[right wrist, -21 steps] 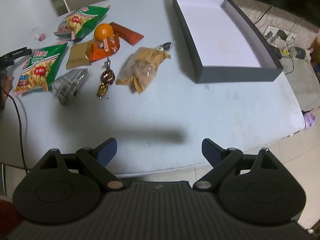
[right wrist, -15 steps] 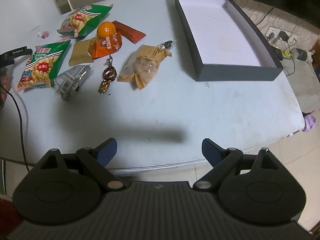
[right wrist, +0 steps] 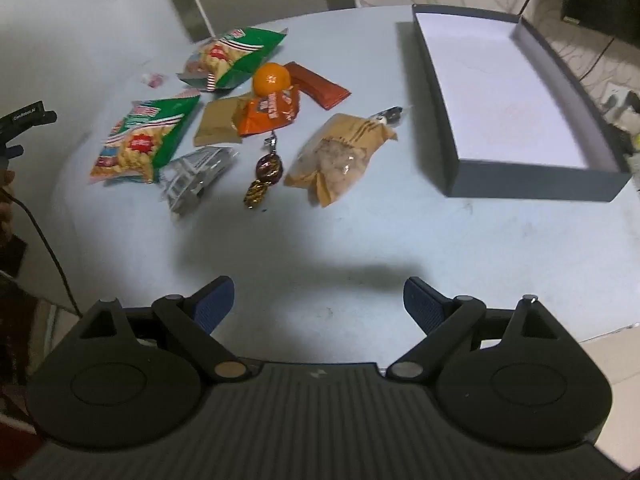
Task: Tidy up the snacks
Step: 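Move both tools toward the pile of snacks on the table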
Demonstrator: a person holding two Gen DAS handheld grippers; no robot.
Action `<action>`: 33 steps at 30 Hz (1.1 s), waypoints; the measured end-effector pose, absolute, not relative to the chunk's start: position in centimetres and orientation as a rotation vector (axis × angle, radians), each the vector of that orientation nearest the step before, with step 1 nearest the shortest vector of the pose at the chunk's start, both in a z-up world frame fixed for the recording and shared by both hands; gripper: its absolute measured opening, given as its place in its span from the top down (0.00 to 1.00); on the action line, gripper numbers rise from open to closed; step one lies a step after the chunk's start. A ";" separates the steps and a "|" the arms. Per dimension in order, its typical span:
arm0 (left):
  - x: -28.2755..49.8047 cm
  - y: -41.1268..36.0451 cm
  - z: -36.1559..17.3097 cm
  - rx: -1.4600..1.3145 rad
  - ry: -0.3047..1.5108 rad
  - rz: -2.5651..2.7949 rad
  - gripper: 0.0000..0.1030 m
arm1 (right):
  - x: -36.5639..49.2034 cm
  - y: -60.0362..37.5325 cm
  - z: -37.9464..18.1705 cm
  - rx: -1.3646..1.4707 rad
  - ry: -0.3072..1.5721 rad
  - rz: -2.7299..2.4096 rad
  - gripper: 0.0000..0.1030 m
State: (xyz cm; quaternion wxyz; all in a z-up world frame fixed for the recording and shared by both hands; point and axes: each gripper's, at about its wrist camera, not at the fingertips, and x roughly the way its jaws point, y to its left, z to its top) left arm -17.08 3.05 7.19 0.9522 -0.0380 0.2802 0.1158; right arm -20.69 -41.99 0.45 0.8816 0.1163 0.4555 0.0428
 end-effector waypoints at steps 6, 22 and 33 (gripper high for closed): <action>-22.1 -3.7 8.3 0.057 0.574 0.120 0.00 | -21.2 -43.6 0.1 0.298 0.873 0.140 0.09; -14.6 -15.8 9.9 0.089 0.611 -0.041 0.00 | -25.3 -41.8 4.7 0.240 0.766 0.052 0.09; -13.2 -15.2 9.6 0.061 0.602 -0.062 0.00 | -25.0 -39.4 6.7 0.233 0.720 0.051 0.09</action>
